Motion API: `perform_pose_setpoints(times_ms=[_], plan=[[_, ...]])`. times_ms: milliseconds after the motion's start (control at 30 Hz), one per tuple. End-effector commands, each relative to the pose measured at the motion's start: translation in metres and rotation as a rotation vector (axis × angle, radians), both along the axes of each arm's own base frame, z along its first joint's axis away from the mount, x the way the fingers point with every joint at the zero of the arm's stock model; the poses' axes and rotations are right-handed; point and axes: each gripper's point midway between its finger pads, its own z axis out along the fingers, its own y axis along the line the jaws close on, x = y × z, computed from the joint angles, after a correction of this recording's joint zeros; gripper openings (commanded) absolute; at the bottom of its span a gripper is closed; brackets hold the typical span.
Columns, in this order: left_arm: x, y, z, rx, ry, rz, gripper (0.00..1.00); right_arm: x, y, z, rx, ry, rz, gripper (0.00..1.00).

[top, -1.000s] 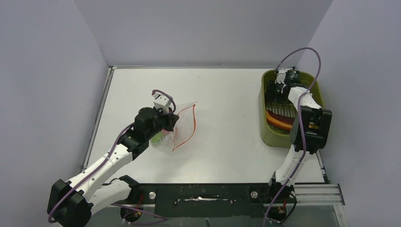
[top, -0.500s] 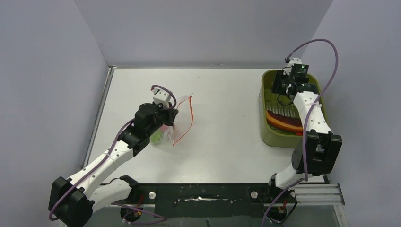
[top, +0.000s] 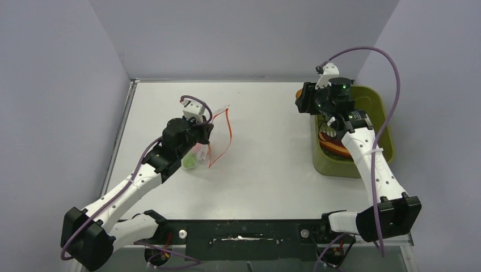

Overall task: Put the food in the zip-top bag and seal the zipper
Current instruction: Place the fake fruit in the zipper food storage bag.

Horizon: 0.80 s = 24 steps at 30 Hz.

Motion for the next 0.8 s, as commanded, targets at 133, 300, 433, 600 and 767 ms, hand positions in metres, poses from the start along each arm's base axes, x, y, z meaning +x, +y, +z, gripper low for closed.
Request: perform_pose_setpoints(times_ms=[133,300,433,600,767], plan=[[0.010,-0.010,0.043,-0.099,-0.096,0.005,0.00,-0.023,0.098,0.028,0.227,-0.097,0.194,0.39],[0.010,-0.009,0.050,-0.105,-0.108,0.006,0.00,-0.035,0.143,0.037,0.302,-0.124,0.263,0.38],[0.011,-0.011,0.056,-0.108,-0.112,-0.001,0.00,-0.042,0.170,0.041,0.346,-0.124,0.325,0.38],[0.012,-0.012,0.057,-0.120,-0.109,0.002,0.00,-0.051,0.201,0.036,0.420,-0.077,0.357,0.37],[0.011,-0.014,0.064,-0.143,-0.112,-0.005,0.00,-0.059,0.230,0.032,0.505,-0.042,0.390,0.37]])
